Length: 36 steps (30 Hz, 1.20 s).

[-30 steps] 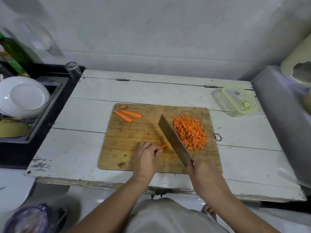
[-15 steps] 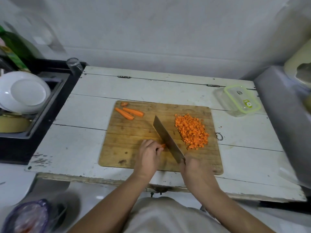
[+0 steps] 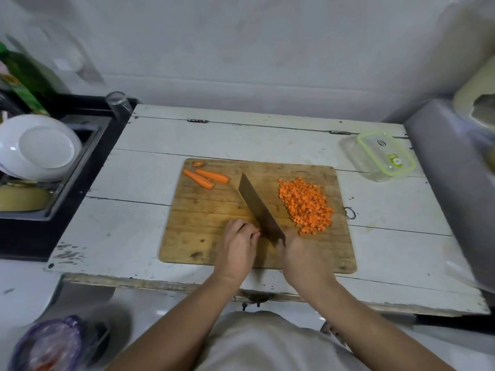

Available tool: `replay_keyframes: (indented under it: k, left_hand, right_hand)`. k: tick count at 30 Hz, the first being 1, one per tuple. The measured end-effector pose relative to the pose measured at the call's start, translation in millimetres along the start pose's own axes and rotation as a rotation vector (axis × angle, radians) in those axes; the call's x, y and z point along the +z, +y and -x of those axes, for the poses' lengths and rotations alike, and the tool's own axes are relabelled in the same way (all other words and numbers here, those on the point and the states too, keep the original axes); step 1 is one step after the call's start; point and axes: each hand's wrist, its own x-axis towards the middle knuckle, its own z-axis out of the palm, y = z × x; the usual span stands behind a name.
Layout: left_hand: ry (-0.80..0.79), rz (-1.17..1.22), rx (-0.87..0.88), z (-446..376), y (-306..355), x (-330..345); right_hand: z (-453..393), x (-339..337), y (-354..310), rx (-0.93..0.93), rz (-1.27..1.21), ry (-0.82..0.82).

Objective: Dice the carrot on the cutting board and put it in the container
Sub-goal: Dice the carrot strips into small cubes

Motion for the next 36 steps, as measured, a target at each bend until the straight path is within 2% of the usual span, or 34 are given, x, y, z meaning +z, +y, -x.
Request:
replay_keyframes:
  k: [3, 10, 14, 18, 21, 24, 27, 30, 36]
  left_hand:
    - [-0.008, 0.012, -0.005, 0, 0, -2]
    - [0.0, 0.05, 0.059, 7, -5, -10]
    - [0.001, 0.006, 0.092, 8, -10, -10]
    - [0.016, -0.001, 0.051, 0, -10, -5]
    - [-0.008, 0.008, 0.045, 2, -9, -6]
    - [0.0, 0.01, -0.005, 1, -7, -7]
    - [0.009, 0.016, -0.031, 2, -7, -4]
    - [0.006, 0.014, -0.028, 3, -7, -3]
    - [0.023, 0.011, -0.037, 3, -6, -5]
  right_hand:
    - [-9, -10, -1, 0.006, -0.072, 0.018]
    - [30, -23, 23, -0.031, -0.06, 0.027]
    - [35, -12, 20, 0.021, -0.028, -0.063]
    - [12, -7, 2, 0.018, 0.008, -0.052]
    - [0, -12, 0, 0.017, -0.058, -0.018]
    - [14, -21, 11, 0.007, -0.089, 0.01]
    - [33, -19, 15, 0.007, -0.056, -0.035]
    - [23, -7, 6, 0.017, 0.021, -0.062]
    - [7, -17, 4, 0.006, -0.062, -0.007]
